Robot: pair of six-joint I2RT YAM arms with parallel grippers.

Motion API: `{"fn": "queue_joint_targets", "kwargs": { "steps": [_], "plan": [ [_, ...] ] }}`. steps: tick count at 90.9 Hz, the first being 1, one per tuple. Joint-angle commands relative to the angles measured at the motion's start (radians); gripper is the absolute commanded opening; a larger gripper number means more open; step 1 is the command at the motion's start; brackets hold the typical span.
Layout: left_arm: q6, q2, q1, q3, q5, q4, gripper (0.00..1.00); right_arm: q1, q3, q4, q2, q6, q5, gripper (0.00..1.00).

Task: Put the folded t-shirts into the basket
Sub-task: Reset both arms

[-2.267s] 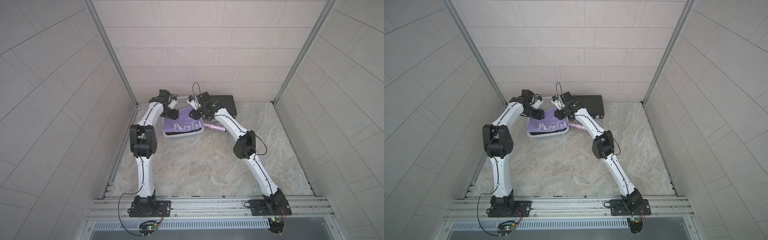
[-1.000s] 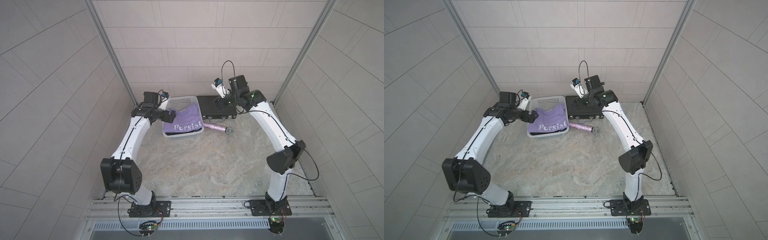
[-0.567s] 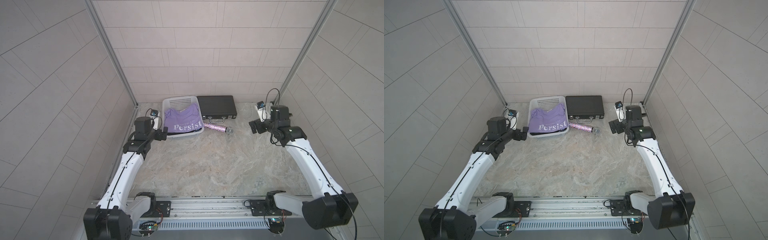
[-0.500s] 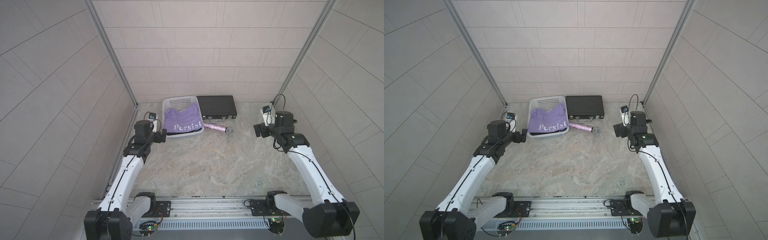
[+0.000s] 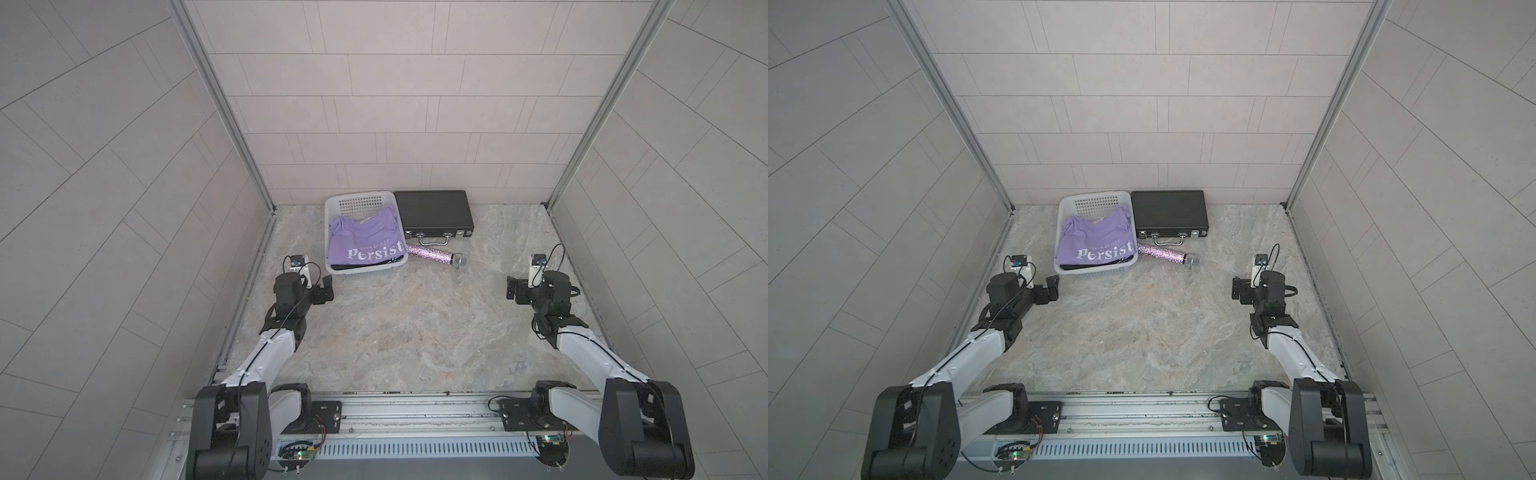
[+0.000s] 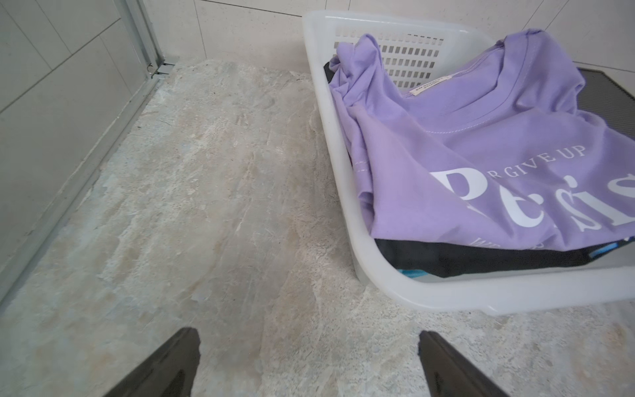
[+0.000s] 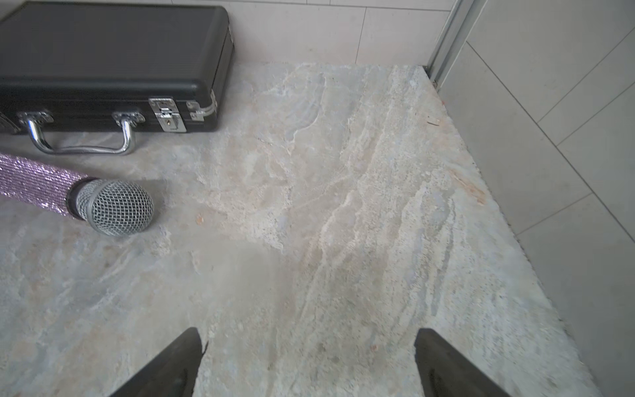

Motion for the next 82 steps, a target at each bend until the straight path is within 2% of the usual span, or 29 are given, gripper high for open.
{"fn": "queue_joint_targets", "kwargs": {
  "steps": [1, 17, 35, 41, 45, 50, 58, 67, 82],
  "plan": [
    [-0.03, 0.098, 0.004, -0.031, 0.025, 0.267, 1.0, -0.004, -0.058, 0.294, 0.073, 0.054, -0.016, 1.0],
    [-0.081, 0.175, 0.004, -0.022, 0.002, 0.352, 1.0, -0.008, -0.08, 0.501, 0.16, 0.077, -0.008, 1.0],
    [-0.098, 0.368, -0.003, -0.062, 0.004, 0.623, 1.0, -0.01, -0.101, 0.748, 0.357, 0.109, -0.029, 1.0],
    [-0.08, 0.386, -0.018, -0.024, -0.001, 0.575, 1.0, -0.011, -0.098, 0.859, 0.443, 0.11, -0.051, 1.0],
    [-0.068, 0.364, -0.036, 0.017, -0.032, 0.458, 1.0, -0.004, -0.072, 0.801, 0.426, 0.097, -0.059, 1.0],
    [-0.061, 0.38, -0.047, 0.025, -0.049, 0.469, 1.0, 0.004, -0.01, 0.604, 0.39, 0.076, -0.05, 1.0],
    [-0.058, 0.369, -0.048, 0.026, -0.045, 0.448, 1.0, 0.029, -0.006, 0.661, 0.428, 0.054, -0.041, 1.0],
    [-0.039, 0.371, -0.054, 0.043, -0.024, 0.421, 1.0, 0.03, 0.015, 0.575, 0.4, 0.048, -0.042, 1.0],
    [-0.022, 0.379, -0.067, 0.06, -0.034, 0.398, 1.0, 0.03, 0.011, 0.588, 0.404, 0.048, -0.042, 1.0]
  ]
}}
